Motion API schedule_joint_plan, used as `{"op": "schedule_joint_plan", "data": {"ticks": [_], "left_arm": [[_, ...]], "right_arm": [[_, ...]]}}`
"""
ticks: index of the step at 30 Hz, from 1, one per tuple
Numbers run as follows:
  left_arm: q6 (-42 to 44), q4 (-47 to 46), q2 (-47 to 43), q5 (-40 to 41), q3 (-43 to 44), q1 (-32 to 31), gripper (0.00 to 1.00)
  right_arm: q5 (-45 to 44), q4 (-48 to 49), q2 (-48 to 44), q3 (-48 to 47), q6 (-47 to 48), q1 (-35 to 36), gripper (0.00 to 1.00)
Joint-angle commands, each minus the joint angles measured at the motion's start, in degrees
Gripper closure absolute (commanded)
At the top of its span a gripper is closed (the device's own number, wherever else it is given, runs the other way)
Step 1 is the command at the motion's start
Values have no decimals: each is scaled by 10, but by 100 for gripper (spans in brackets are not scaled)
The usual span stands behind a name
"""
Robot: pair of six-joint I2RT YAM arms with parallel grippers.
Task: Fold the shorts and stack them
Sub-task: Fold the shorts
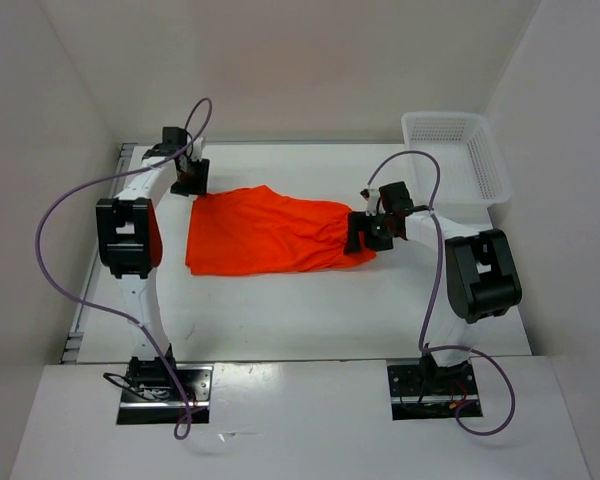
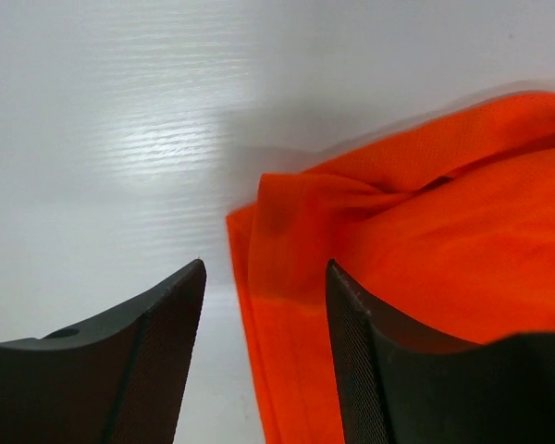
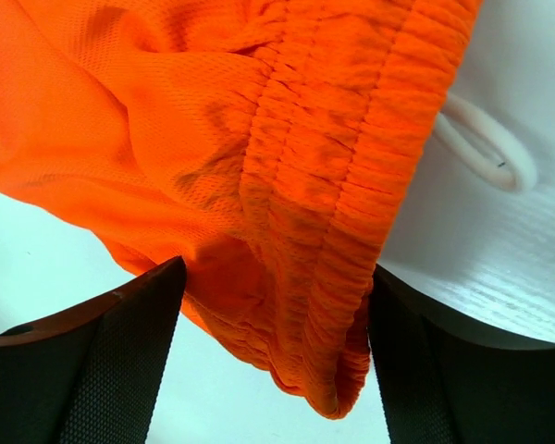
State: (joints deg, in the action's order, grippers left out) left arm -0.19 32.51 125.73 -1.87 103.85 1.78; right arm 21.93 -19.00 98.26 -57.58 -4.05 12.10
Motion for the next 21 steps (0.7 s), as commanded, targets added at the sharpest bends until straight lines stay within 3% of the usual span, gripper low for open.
{"op": "schedule_joint_plan", "data": {"ticks": [1,7,11,12,16,18,21], "left_arm": [[2,9,-69,20,-21,5,38],[2,14,-102,32,-60,-7,36],[2,14,-102,32,-66,-13,36],[2,14,-102,37,-73,-13,36],[2,20,-122,37,-81,-19,36],[2,26,-140,27,-81,-43,36],[2,50,-146,3,-47,-99,36]], "right_arm": [[0,16,4,7,-47,-3,22],[-58,16,45,-4,-42,-3,34],[-72,23,50,-11,-42,30,50],[-80,23,50,-11,-42,36,60],[-80,25,50,-6,-47,42,78],[-91,20,34,-11,-34,42,83],[-91,9,29,-25,-15,42,82]]}}
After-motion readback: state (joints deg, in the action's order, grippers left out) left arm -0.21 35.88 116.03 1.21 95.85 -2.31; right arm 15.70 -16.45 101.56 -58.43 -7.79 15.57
